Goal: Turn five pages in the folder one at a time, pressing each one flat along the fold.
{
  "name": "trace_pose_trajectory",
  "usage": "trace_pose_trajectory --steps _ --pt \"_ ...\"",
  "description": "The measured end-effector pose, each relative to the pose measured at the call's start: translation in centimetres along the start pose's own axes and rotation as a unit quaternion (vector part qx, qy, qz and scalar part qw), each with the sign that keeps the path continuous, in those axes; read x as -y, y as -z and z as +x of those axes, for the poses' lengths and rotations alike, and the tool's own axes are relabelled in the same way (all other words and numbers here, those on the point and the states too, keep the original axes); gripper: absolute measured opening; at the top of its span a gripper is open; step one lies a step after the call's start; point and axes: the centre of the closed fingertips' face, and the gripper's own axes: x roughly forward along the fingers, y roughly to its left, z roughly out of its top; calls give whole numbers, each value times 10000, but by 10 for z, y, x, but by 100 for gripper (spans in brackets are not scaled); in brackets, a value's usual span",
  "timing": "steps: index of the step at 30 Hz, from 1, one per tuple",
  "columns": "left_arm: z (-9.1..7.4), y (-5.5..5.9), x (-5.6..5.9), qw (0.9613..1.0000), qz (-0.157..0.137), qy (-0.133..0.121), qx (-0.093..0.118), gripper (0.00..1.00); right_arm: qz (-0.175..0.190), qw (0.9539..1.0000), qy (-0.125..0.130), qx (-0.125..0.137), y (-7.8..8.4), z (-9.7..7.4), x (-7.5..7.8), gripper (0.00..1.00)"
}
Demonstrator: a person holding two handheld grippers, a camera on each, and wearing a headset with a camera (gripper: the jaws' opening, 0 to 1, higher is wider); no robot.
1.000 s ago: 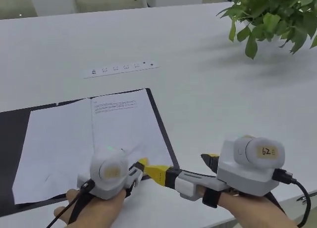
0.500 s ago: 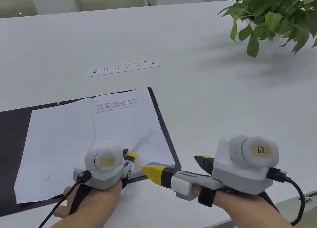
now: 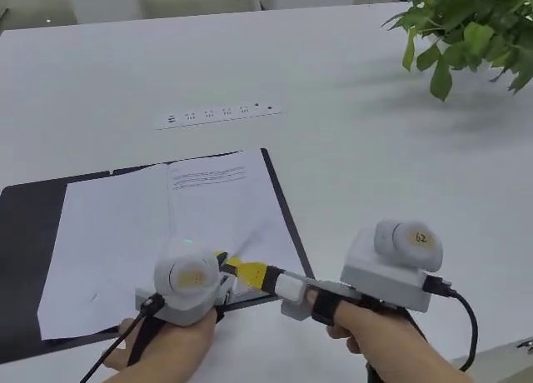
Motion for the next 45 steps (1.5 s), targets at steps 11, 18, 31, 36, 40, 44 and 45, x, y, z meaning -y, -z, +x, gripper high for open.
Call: trace_pose_trajectory --steps 11,18,31,36,40,44,45 --pt "-1 0 1 10000 -27 17 29 8 433 9990 116 76 0 18 11 39" --pt "-1 0 0 10000 -59 34 37 8 582 9979 256 89 2 22 20 39" --pt "-1 0 0 9999 -83 45 45 8 930 9924 698 406 -1 25 44 23" --pt "-1 0 0 10000 -65 52 14 9 902 9901 955 493 -2 21 55 3" --pt "0 0 0 10000 -54 59 -24 9 1023 9884 984 544 -2 20 58 0" --pt "-3 0 1 9998 -53 166 -100 9 936 9885 967 696 -6 17 52 0" --pt "-6 1 2 9995 41 246 -181 10 860 9890 936 758 -8 16 50 0"
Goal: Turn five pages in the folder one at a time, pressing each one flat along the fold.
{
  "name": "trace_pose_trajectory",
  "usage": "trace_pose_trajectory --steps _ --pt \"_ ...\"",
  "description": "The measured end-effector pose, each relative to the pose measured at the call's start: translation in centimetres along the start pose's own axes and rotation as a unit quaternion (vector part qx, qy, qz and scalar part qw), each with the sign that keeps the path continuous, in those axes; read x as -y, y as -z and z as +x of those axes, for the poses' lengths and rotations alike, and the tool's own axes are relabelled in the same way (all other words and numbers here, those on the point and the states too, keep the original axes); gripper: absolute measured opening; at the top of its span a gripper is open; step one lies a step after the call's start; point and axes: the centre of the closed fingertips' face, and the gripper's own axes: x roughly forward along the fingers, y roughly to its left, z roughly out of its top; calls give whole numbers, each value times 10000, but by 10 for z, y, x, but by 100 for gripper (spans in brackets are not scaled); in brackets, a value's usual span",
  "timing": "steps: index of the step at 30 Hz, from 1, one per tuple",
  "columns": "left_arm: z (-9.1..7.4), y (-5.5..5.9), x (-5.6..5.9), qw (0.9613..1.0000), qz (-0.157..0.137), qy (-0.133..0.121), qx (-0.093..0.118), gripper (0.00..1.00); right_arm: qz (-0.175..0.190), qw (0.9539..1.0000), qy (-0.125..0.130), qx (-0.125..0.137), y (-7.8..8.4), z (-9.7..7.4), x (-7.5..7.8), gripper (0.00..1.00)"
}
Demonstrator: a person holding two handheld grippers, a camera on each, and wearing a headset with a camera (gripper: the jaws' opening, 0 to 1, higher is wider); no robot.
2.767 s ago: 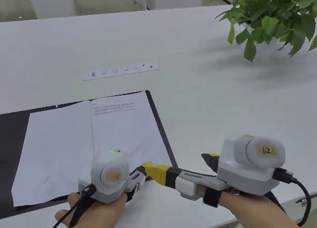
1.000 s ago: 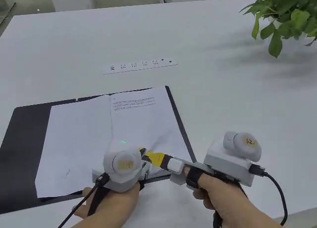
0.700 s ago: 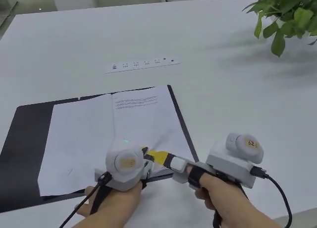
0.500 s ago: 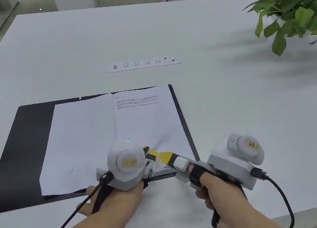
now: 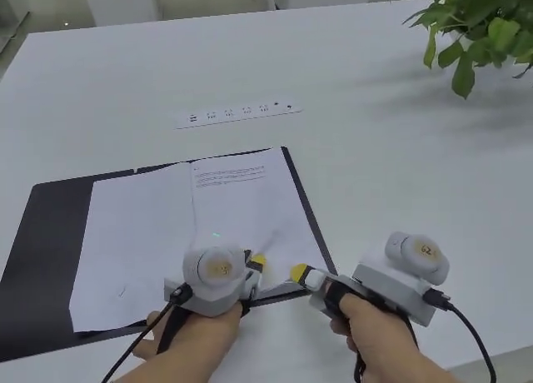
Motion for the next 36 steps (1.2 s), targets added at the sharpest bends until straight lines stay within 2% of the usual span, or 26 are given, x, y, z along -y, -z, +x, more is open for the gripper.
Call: trace_pose_trajectory --steps 3,4,6,7,10,16,21,26,27,29,36 --pt "-10 1 0 9997 2 139 -178 21 -78 9999 -29 67 -2 -4 -5 0" --pt "-15 0 -3 9997 40 150 -183 27 -75 9999 -64 130 -3 -5 -9 0" --pt "-24 -1 -7 9995 143 208 -174 31 -110 9997 -90 194 -4 -8 -13 0" --pt "-31 -5 -13 9996 192 176 -80 31 -155 9994 -139 276 -7 -10 -18 0" --pt "-50 -13 -28 9999 76 93 103 31 -356 9984 -202 381 -9 -13 -31 0" --pt "-87 -27 -59 9992 36 -146 373 31 -664 9956 -414 515 -9 -16 -64 0" --pt "-116 -37 -83 9976 -24 -304 614 31 -1143 9897 -651 564 -2 -14 -101 0" --pt "-143 -41 -106 9958 -66 -466 780 31 -1449 9848 -793 531 8 -9 -126 0" --pt "-145 -41 -108 9957 -76 -479 795 31 -1505 9839 -821 515 10 -8 -131 0" --pt "-155 -39 -117 9949 -132 -548 832 30 -1616 9819 -853 487 14 -5 -139 0" --pt "-179 -31 -138 9934 -215 -695 891 30 -1973 9754 -926 328 33 5 -160 0"
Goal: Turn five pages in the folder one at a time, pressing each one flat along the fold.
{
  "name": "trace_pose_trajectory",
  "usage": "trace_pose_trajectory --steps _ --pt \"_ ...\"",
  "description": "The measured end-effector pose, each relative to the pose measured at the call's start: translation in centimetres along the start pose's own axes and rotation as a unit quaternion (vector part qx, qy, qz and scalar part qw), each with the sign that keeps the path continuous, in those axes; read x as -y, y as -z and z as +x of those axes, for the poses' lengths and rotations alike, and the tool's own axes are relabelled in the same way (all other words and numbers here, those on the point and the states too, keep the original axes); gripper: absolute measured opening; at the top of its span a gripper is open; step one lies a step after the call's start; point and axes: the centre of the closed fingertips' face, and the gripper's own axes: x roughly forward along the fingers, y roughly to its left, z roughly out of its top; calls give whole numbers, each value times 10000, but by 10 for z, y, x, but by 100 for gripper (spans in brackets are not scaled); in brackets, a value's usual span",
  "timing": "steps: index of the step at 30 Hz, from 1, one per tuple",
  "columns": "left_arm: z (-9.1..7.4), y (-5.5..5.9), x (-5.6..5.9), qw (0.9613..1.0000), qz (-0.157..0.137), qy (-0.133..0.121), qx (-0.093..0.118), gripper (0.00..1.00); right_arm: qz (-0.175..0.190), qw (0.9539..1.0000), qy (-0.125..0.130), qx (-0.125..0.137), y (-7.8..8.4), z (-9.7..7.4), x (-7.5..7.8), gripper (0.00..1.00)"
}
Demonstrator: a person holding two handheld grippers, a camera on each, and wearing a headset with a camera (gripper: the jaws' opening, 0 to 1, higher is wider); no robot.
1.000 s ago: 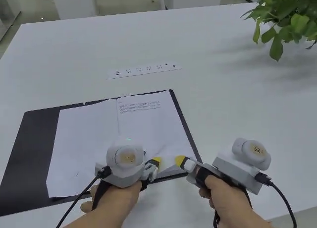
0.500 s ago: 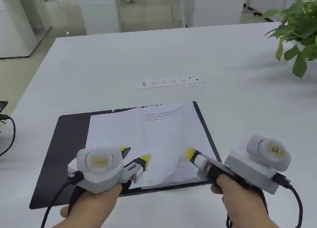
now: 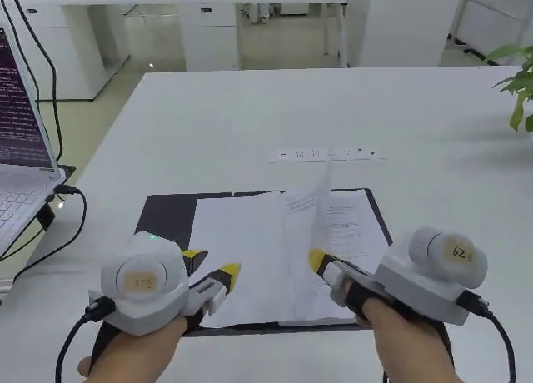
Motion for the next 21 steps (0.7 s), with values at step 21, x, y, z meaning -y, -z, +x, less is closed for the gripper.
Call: trace_pose_trajectory --steps 21 --pt "-46 13 -54 9989 -210 -415 69 29 -1439 9827 -286 -1134 69 51 -53 0"
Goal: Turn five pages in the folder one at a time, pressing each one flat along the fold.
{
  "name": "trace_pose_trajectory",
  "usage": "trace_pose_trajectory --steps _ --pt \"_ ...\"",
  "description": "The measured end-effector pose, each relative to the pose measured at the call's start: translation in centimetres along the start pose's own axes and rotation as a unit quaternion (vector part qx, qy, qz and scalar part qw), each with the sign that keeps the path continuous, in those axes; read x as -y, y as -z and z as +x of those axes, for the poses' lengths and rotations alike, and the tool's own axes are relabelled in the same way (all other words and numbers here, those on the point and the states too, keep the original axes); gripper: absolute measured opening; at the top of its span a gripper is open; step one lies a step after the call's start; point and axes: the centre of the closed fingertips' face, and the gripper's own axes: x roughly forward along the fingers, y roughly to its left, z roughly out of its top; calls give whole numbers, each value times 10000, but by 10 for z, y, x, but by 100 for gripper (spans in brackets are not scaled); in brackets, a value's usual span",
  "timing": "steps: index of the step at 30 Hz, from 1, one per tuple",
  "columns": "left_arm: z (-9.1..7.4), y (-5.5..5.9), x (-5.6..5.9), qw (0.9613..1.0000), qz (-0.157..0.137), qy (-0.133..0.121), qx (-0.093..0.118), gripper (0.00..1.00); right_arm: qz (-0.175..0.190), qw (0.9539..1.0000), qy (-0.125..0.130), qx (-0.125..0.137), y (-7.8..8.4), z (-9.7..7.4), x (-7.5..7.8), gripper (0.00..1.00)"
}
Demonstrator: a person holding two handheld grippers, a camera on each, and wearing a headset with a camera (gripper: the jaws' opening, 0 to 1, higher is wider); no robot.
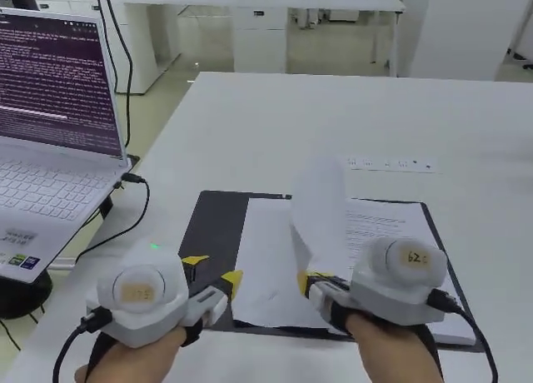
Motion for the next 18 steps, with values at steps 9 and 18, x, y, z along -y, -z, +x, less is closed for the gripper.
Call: trace_pose_trajectory --steps 9,18 --pt "-9 9 -13 9998 -91 -135 -70 29 -839 9952 -49 -500 32 26 -13 0" --pt "-12 17 -16 9996 -160 -170 -149 29 -1214 9881 -176 -922 58 54 -24 0"
